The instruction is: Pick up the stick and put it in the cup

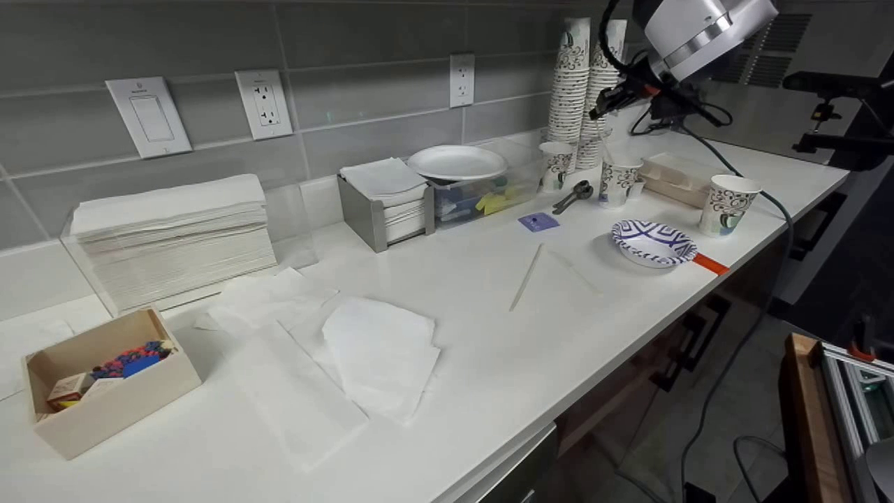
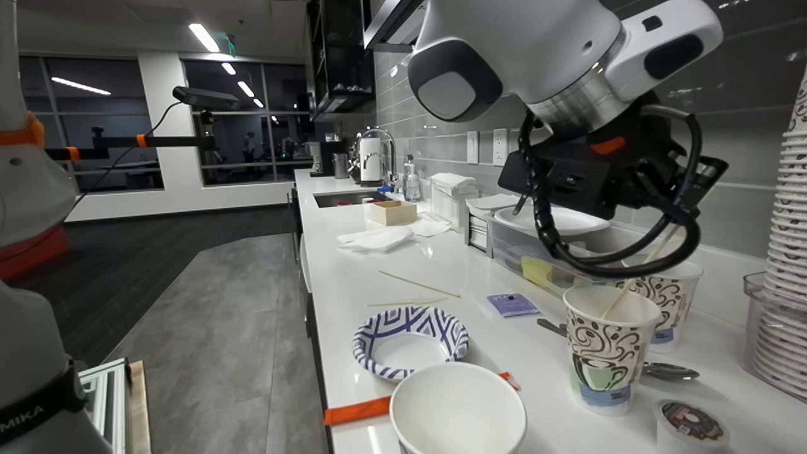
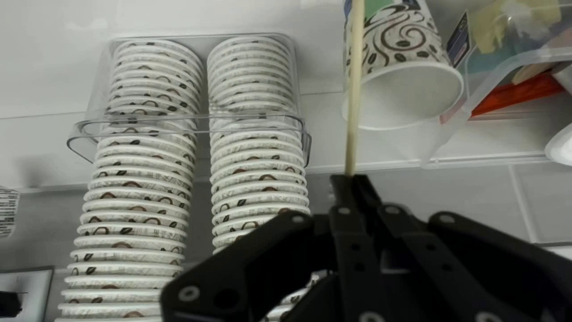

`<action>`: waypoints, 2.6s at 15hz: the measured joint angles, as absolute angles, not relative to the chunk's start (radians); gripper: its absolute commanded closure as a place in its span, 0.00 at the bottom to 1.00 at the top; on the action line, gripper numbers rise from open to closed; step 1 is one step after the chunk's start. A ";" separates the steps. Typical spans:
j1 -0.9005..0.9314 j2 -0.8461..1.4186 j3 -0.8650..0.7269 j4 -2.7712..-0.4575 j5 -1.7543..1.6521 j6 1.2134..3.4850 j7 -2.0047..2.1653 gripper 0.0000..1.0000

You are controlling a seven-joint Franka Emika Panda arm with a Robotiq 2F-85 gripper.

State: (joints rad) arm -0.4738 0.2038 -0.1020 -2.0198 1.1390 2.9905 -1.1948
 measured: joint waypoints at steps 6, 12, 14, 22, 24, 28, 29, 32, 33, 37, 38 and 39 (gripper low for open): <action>-0.489 0.193 -0.102 -2.049 1.157 2.991 -1.224 0.98; -0.489 0.190 -0.102 -2.042 1.158 2.992 -1.229 0.98; -0.493 0.187 -0.102 -2.040 1.163 2.992 -1.232 0.98; -0.524 0.174 -0.101 -2.042 1.290 2.918 -1.327 0.98; -0.528 0.170 -0.101 -2.043 1.336 2.894 -1.370 0.98; -0.537 0.167 -0.102 -2.047 1.420 2.861 -1.447 0.98; -0.538 0.167 -0.102 -2.048 1.443 2.860 -1.466 0.98; -0.542 0.167 -0.102 -2.051 1.513 2.860 -1.529 0.98; -0.543 0.167 -0.102 -2.053 1.529 2.860 -1.545 0.98; -0.547 0.168 -0.103 -2.065 1.572 2.859 -1.597 0.98; -0.548 0.168 -0.103 -2.070 1.579 2.859 -1.608 0.98; -0.549 0.168 -0.103 -2.074 1.586 2.859 -1.619 0.98</action>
State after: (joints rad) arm -0.5485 0.1679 -0.1027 -2.0742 1.5863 2.8586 -1.6190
